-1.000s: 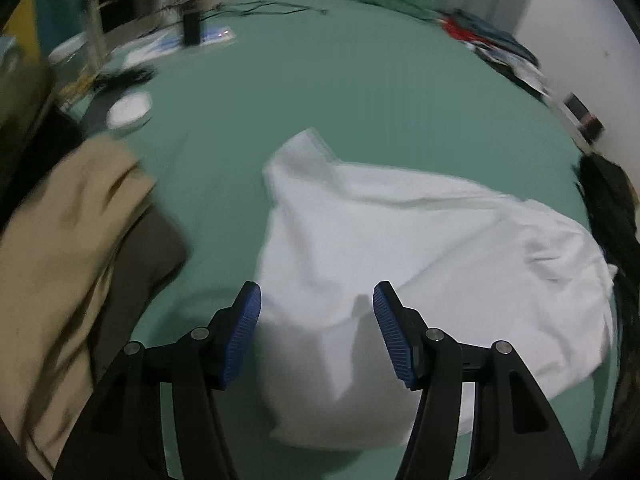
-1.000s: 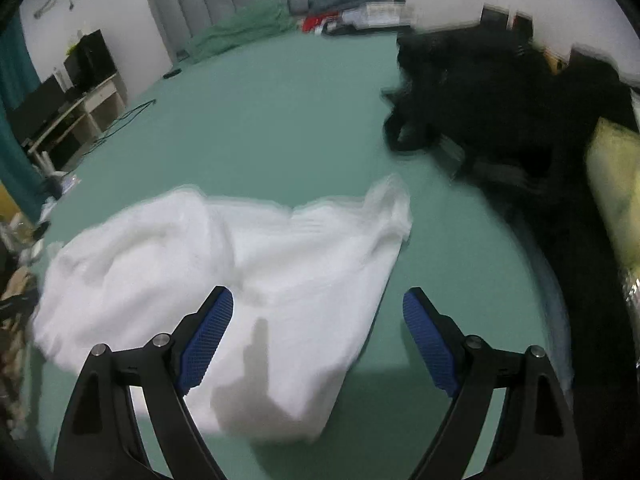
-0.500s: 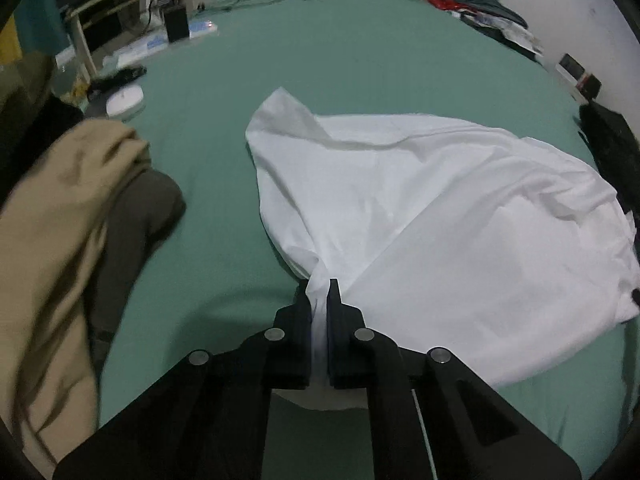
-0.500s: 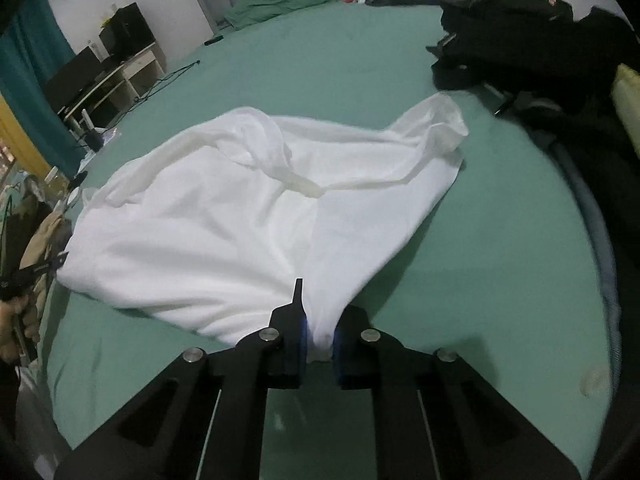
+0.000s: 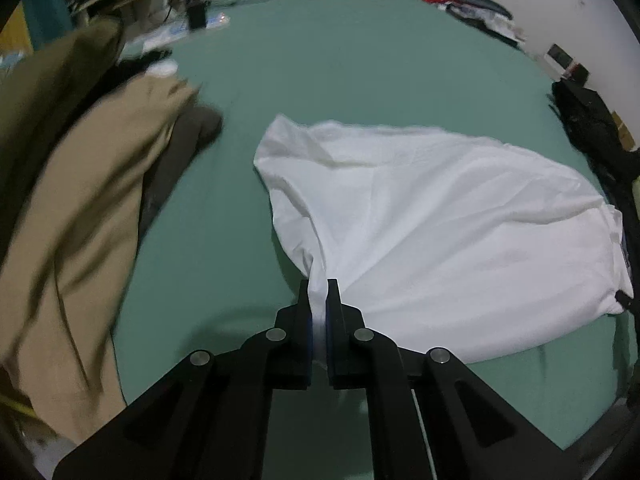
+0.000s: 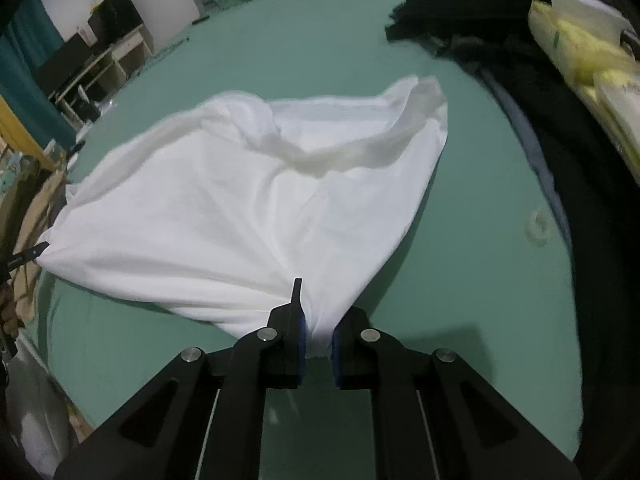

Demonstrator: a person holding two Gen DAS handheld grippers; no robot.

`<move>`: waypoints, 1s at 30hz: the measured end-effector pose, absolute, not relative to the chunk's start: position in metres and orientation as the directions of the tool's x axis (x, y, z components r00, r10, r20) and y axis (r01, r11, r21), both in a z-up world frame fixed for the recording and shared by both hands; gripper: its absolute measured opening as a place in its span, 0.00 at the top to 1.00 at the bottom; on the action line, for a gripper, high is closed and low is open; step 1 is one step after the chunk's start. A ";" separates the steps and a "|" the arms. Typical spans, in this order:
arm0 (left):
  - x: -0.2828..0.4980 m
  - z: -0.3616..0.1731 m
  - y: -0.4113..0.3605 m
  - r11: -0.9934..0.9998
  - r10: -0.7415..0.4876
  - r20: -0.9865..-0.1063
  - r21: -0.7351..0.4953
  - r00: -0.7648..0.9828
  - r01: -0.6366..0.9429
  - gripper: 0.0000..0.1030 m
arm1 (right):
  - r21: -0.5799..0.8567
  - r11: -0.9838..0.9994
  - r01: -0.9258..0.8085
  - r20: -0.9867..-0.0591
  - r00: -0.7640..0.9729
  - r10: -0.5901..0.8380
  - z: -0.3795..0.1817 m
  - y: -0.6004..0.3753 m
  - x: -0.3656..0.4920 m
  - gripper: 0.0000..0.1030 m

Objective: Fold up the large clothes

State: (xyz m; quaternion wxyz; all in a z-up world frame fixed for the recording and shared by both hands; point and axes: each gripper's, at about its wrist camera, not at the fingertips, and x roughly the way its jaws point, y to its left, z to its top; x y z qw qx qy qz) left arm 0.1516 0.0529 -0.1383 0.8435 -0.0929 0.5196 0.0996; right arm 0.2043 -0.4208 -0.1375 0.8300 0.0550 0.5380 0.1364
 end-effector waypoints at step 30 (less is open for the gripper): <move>0.237 -0.161 0.051 0.947 -0.063 -0.905 -0.186 0.420 -0.261 0.78 | 0.343 0.934 -0.098 -0.785 0.517 0.342 -0.123 -0.408 0.270 0.46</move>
